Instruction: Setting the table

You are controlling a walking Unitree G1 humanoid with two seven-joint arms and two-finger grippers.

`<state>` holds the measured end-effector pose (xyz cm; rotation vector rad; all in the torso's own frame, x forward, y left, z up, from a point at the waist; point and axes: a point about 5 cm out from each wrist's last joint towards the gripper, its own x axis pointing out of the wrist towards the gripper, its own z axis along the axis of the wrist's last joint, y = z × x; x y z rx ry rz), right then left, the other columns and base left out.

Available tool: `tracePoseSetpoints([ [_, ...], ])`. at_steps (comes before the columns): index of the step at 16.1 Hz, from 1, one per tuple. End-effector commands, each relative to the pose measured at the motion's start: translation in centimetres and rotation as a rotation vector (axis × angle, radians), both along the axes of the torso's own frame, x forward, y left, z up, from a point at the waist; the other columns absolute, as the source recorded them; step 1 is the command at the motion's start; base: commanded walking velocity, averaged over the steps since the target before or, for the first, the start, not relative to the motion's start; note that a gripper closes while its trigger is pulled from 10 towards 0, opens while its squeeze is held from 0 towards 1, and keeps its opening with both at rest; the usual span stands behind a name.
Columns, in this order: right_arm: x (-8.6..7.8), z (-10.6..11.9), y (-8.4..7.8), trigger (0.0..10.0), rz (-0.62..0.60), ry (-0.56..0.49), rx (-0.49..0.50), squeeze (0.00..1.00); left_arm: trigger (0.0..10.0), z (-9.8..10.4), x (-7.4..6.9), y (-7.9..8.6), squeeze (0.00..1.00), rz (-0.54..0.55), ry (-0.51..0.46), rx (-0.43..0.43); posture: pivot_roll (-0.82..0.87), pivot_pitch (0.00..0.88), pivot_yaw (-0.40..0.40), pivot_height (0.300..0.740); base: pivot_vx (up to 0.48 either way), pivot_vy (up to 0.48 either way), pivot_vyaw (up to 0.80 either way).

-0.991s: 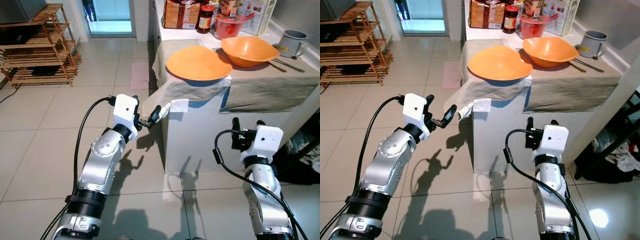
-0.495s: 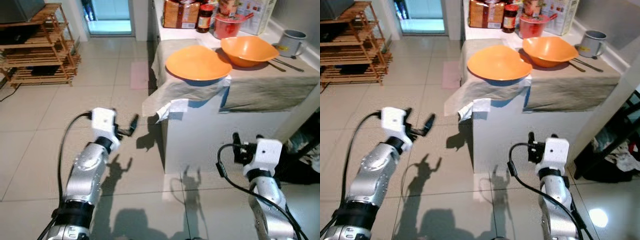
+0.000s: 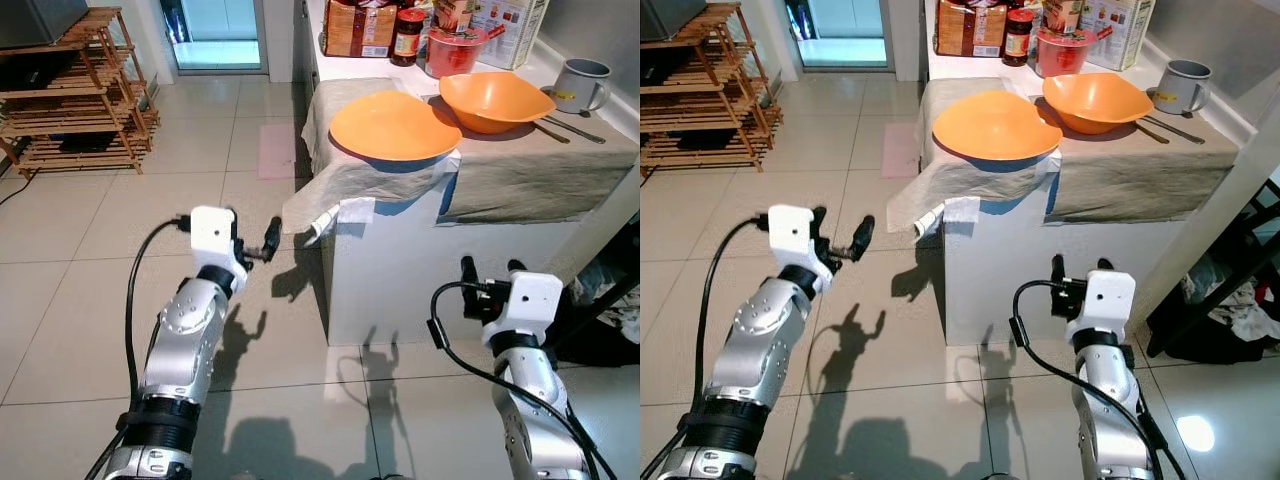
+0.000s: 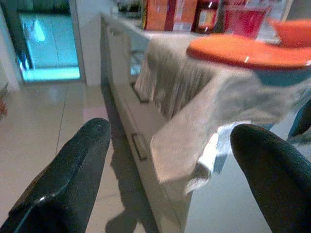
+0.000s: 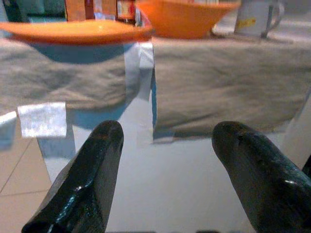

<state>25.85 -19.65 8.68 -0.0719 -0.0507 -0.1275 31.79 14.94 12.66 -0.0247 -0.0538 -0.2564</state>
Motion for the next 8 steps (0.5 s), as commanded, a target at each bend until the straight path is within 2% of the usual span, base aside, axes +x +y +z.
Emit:
tracePoseSetpoints([
  [1, 0.3, 1.5, -0.3, 10.0, -0.015, -0.065, -0.027, 0.0, 10.0, 1.6, 0.3, -1.1, 0.0, -0.048, -0.048, 0.001, -0.03, 0.022, 0.025, 0.74, 0.472, 0.0, 0.0],
  [8, 1.0, 2.4, 0.0, 10.0, -0.025, -0.101, -0.028, 0.0, 10.0, 2.8, 0.6, -2.3, 0.0, -0.106, -0.074, 0.024, -0.03, 0.006, 0.035, 0.74, 0.47, 0.0, 0.0],
])
